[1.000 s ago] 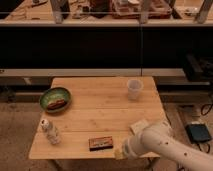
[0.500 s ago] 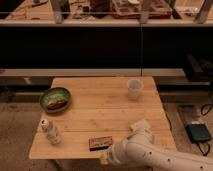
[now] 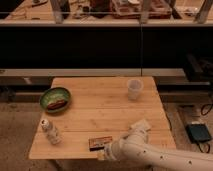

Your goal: Push the eraser across the table

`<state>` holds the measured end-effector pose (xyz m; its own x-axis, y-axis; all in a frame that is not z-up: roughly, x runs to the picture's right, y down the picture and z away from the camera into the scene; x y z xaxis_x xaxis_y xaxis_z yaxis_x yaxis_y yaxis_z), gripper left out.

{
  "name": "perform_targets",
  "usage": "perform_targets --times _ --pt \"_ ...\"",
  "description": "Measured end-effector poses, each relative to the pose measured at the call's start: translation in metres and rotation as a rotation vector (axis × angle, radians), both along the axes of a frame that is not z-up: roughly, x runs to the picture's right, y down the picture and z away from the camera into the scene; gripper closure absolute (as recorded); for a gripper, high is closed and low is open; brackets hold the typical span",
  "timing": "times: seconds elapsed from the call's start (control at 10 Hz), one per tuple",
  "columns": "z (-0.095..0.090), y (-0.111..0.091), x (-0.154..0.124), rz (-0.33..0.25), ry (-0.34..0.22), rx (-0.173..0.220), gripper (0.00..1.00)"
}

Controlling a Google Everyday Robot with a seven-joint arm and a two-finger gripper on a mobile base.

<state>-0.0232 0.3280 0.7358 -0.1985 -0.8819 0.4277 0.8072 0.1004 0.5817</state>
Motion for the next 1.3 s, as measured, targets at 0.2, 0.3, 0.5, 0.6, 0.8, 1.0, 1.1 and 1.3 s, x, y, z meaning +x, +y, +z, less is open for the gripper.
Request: perform_targets --times 0.2,0.3,0.5,0.6,0.8,1.0,1.1,1.3 --pt "0.009 -0.007 -0.001 0.033 0.007 0.000 1.00" --pt "0.013 -0.011 -0.001 0.046 0.010 0.000 1.00" --pt "0.021 -0.021 -0.004 0.066 0.013 0.003 1.00" --pt "0.025 -0.025 -0.004 0.072 0.017 0.006 1.00" --pt "0.036 -0.037 -0.004 0.084 0.026 0.019 1.00" --pt "0.044 -0.048 0.001 0.097 0.037 0.045 1.00" --pt "0.050 -0.057 0.004 0.101 0.044 0.066 1.00" --pt "0.057 -0.068 0.005 0.101 0.052 0.092 1.00"
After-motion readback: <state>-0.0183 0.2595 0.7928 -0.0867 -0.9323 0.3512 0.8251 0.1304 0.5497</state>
